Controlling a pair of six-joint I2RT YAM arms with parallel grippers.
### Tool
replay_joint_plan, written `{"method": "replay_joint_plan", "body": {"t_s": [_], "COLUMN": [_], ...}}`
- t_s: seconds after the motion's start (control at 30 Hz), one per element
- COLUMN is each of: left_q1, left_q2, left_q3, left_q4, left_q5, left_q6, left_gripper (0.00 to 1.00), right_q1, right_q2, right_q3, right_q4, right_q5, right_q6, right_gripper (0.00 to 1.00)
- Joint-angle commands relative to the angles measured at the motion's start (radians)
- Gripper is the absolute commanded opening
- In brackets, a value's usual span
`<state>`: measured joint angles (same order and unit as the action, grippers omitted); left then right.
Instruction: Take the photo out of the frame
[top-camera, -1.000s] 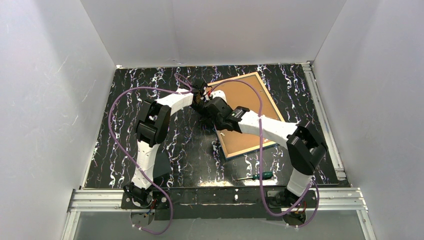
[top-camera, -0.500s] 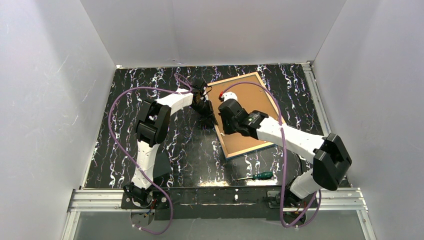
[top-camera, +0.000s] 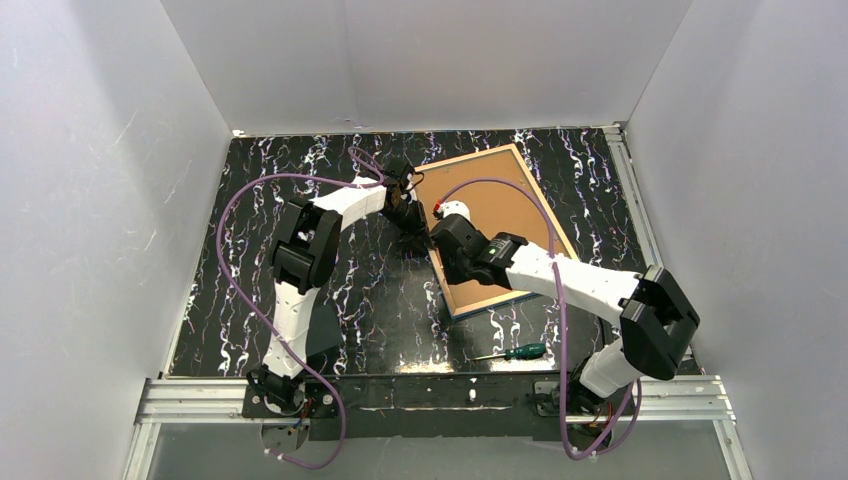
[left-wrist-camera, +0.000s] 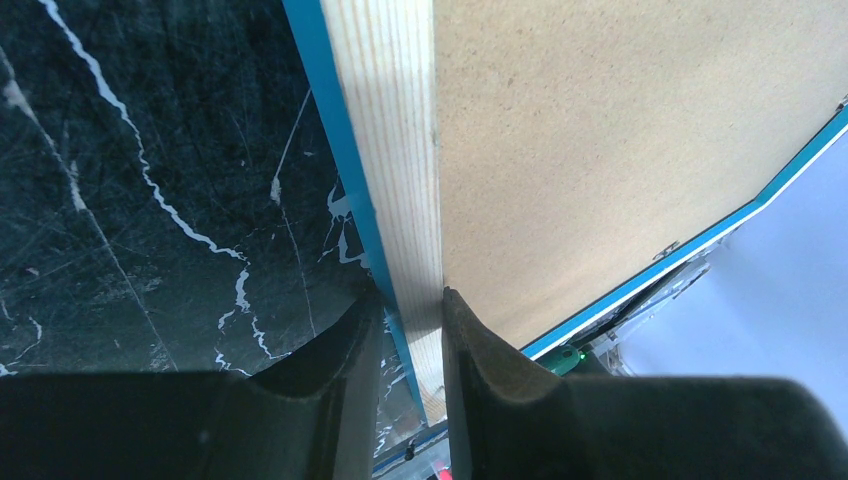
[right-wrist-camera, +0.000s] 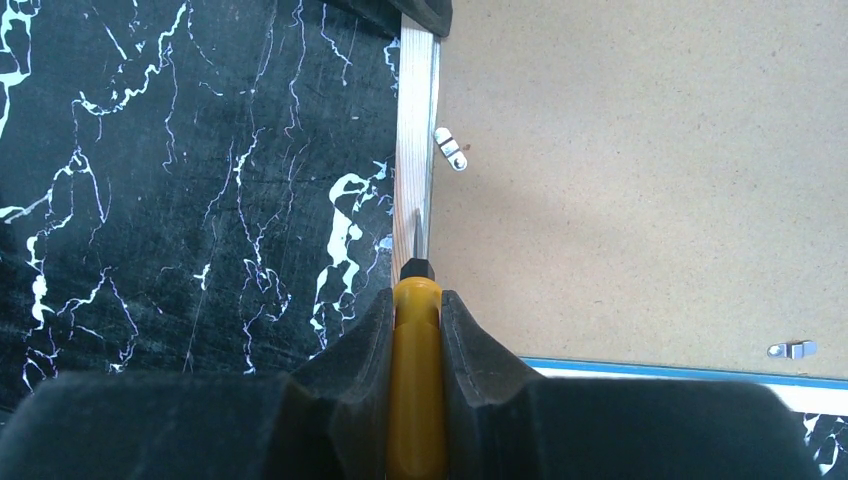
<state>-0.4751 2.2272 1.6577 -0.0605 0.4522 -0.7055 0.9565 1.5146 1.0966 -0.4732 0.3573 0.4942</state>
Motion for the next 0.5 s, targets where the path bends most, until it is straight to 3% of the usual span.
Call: {"method": "replay_joint_plan", "body": {"t_s": [0.0, 0.47], "left_q1": [0.015, 0.015], "left_q2": [0.05, 0.058], "left_q3": [-0.061, -0.059], "left_q4": [-0.161, -0.155], "left_q5": [-0.124, -0.121], "left_q6": [0.056, 0.056], "left_gripper": [0.0, 0.0], "right_q1": [0.005, 0.005], "right_q2": [0.032, 0.071], "right_q3": [0.021, 0.038], "right_q4": [-0.009, 0.002], "right_q5": [0.049, 0.067], "right_q6": [0.001, -0.015], "right_gripper": [0.01, 0.01]}}
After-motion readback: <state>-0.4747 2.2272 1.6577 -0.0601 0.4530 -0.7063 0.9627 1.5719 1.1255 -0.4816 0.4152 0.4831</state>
